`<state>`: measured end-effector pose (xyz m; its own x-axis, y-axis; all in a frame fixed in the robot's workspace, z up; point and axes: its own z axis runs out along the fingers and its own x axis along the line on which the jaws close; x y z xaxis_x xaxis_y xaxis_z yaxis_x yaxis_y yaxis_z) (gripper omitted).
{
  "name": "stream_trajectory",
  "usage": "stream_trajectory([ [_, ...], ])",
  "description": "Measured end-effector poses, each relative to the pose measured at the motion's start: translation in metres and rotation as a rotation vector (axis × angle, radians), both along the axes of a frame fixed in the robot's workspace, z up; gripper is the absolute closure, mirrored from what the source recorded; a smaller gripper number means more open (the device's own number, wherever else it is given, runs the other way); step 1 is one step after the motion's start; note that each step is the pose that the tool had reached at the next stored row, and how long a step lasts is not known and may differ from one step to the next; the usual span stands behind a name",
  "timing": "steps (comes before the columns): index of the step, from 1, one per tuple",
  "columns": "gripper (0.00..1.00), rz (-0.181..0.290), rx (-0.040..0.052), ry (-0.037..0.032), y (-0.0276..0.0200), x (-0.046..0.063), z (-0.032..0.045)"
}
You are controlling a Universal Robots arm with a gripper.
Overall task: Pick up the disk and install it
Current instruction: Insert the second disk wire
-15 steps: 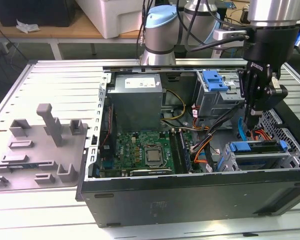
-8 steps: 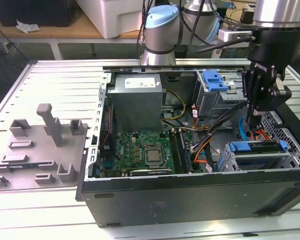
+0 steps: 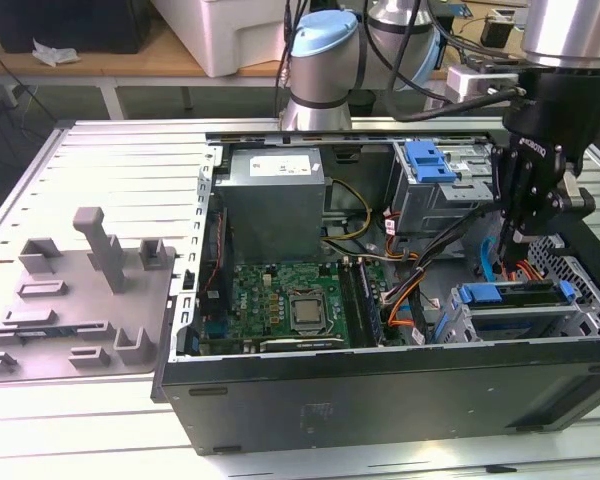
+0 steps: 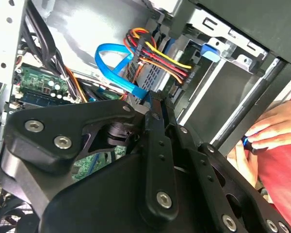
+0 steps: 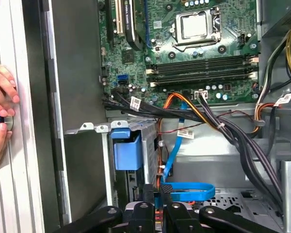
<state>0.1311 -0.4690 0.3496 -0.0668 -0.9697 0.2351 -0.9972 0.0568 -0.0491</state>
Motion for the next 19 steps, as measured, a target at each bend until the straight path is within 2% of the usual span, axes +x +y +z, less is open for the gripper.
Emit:
stream_trajectory([
  [5,0.84,0.0,0.0135,0.0079,-0.0054,0.003,0.0],
  [9,0.84,0.0,0.0256,0.0202,-0.0095,0.006,0.0],
  [12,0.84,0.0,0.0433,0.0368,-0.0144,0.009,-0.0001],
  [14,0.84,0.0,0.0632,0.055,-0.0202,0.014,0.0],
  [16,0.84,-0.001,0.0727,0.0657,-0.0252,0.017,0.0],
  [17,0.84,-0.001,0.0765,0.0672,-0.0265,0.017,0.0],
  [19,0.84,-0.001,0.0764,0.0672,-0.0266,0.017,0.0],
])
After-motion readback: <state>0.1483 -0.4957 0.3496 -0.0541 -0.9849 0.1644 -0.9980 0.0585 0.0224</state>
